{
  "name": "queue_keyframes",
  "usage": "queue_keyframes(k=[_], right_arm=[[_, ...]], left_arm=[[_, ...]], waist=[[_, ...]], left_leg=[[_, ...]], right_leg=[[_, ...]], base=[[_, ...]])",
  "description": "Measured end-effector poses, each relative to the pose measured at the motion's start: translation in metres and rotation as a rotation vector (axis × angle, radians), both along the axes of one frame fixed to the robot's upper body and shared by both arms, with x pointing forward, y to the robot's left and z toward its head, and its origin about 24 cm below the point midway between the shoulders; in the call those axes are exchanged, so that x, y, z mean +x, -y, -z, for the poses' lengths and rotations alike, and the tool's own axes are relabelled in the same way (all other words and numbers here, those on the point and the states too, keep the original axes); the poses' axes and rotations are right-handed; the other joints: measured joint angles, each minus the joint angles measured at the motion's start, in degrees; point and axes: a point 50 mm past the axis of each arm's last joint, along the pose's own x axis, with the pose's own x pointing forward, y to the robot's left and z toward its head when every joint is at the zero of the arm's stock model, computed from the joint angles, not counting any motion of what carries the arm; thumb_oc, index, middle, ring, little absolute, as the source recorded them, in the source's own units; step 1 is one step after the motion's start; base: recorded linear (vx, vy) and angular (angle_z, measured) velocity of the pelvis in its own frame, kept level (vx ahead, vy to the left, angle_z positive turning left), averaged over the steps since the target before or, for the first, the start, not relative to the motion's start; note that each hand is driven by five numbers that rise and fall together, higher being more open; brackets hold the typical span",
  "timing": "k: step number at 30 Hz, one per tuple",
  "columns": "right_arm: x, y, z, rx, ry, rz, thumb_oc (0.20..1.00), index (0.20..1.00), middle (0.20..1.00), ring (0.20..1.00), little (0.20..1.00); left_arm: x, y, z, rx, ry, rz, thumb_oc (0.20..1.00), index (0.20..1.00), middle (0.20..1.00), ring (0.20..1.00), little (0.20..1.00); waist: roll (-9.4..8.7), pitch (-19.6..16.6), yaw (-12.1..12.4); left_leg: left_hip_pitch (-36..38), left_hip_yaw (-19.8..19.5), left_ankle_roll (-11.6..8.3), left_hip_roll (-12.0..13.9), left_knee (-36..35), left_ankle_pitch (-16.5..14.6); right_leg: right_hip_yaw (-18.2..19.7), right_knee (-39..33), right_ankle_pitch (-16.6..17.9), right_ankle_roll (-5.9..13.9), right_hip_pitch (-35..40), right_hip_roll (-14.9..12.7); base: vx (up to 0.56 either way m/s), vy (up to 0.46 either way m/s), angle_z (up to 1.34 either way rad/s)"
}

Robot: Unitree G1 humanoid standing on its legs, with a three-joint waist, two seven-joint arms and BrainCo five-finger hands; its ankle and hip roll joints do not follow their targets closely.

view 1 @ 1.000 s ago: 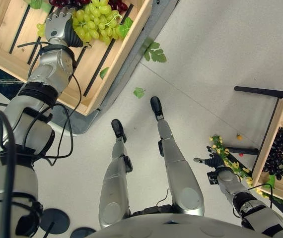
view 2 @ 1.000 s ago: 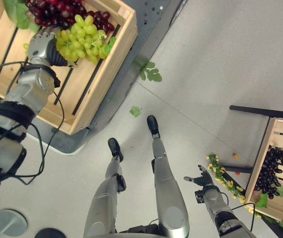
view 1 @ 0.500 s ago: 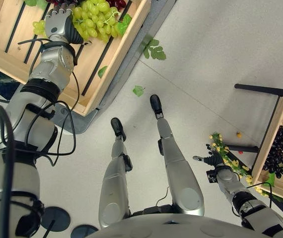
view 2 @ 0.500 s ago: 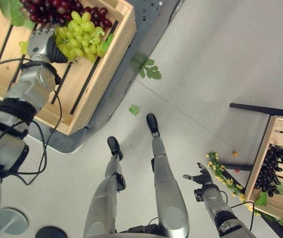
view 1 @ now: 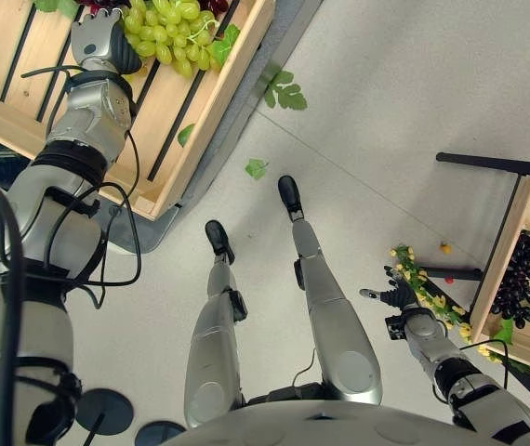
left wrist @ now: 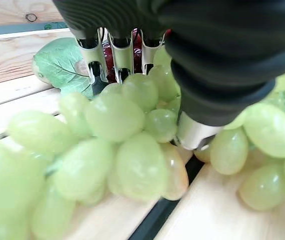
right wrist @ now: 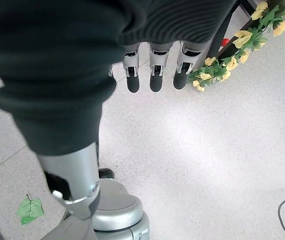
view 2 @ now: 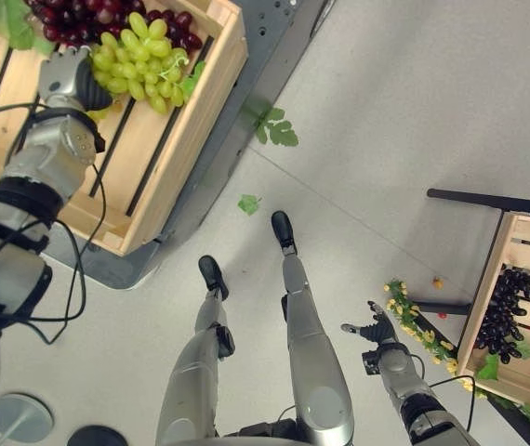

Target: Pick up the fruits from the basket on one side to the basket on the other side

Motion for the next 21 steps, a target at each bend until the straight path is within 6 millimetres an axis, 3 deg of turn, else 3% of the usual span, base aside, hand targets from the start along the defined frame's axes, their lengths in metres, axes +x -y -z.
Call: queue_keyframes(k=[10, 21], right_arm=[[0.000, 0.000, 0.000, -0.003, 0.004, 0.003, 1.000, 1.000, 1.000, 1.000, 1.000], [0.001, 0.001, -0.001, 0.006, 0.012, 0.025, 1.000, 1.000, 1.000, 1.000, 1.000]], left_arm=[[0.000, -0.001, -0.002, -0.069, 0.025, 0.009, 0.200, 0.200, 0.200, 0.200, 0.200], [-0.002, 0.001, 0.019, -0.691, 0.122, 0.171, 0.200, 0.200, 0.200, 0.200, 0.200]], waist=[[0.00, 0.00, -0.01], [0.00, 0.00, 0.00]], left_leg=[[-0.40, -0.04, 0.00, 0.00, 0.00, 0.00], [0.03, -0.18, -0.01, 0.06, 0.00, 0.01]], right_leg=[[-0.03, 0.00, 0.01, -0.01, -0.37, -0.01], [-0.15, 0.02, 0.28, -0.29, 0.18, -0.01]], base=[[0.00, 0.000, 0.00], [0.00, 0.000, 0.00]])
